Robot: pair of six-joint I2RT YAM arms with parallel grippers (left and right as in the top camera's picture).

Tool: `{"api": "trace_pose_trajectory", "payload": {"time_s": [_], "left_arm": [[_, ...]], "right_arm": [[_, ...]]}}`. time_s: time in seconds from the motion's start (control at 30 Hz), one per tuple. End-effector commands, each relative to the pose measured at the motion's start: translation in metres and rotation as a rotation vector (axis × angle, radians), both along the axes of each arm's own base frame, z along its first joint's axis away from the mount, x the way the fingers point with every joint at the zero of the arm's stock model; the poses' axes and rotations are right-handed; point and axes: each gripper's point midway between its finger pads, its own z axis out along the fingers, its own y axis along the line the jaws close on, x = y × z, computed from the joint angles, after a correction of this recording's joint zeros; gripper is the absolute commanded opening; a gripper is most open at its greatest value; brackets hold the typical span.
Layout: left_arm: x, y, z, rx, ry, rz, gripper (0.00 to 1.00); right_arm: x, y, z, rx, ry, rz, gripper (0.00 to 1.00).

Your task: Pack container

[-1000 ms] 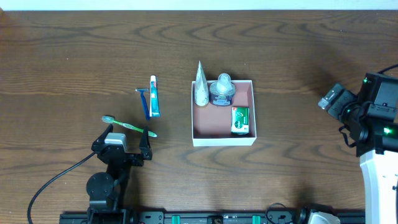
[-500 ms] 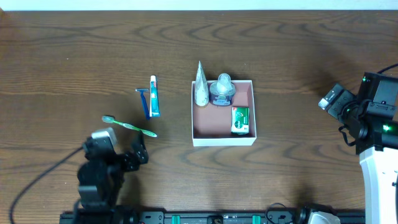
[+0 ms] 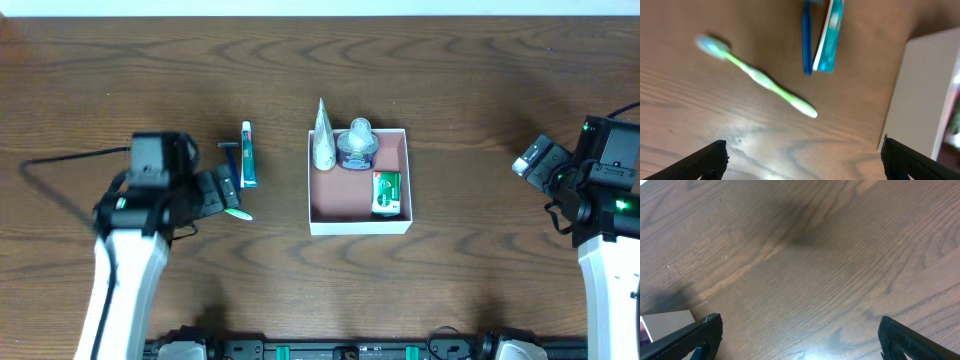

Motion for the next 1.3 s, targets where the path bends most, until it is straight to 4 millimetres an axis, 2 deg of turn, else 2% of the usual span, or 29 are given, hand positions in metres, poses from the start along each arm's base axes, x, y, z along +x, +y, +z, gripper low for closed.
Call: {"api": "trace_pose_trajectory", "payload": {"time_s": [0.0,0.13,0.2,0.37,0.5,0.77,1.03,1.27], "left_arm": [[0.002,-0.010,-0.024,-0.064,0.105,-0.014,0.98],[0.007,-0.013,-0.050,-0.089,0.193,0.016,0.99],[0.009,-0.009,-0.059,-0.094,0.230,0.120,0.97],[0.007,0.015,-0.079,-0.053,0.298,0.504,0.97],[0.011,0.018,-0.086,-0.076,0.305,0.672,0.97],[0.027,0.024,-0.093,-0.073,0.255,0.721,0.86],[0.017,0.031,-0.110,-0.027,0.306,0.759,0.86],[0.007,0.031,-0.136,0.008,0.399,0.762,0.86]], "right_arm": [[0.001,-0.005,0.006,-0.006,-0.015,-0.027,0.99],[0.001,-0.005,0.006,-0.006,-0.015,-0.027,0.99],[0.001,-0.005,0.006,-0.006,-0.015,-0.027,0.99],[0.001,-0.005,0.006,-0.006,-0.015,-0.027,0.99],[0.001,-0.005,0.006,-0.006,-0.015,-0.027,0.99],[0.001,-0.005,0.006,-0.006,-0.015,-0.027,0.99],[0.001,-0.005,0.006,-0.006,-0.015,-0.027,0.99],[0.001,-0.005,0.005,-0.006,-0.015,-0.027,0.99]]}}
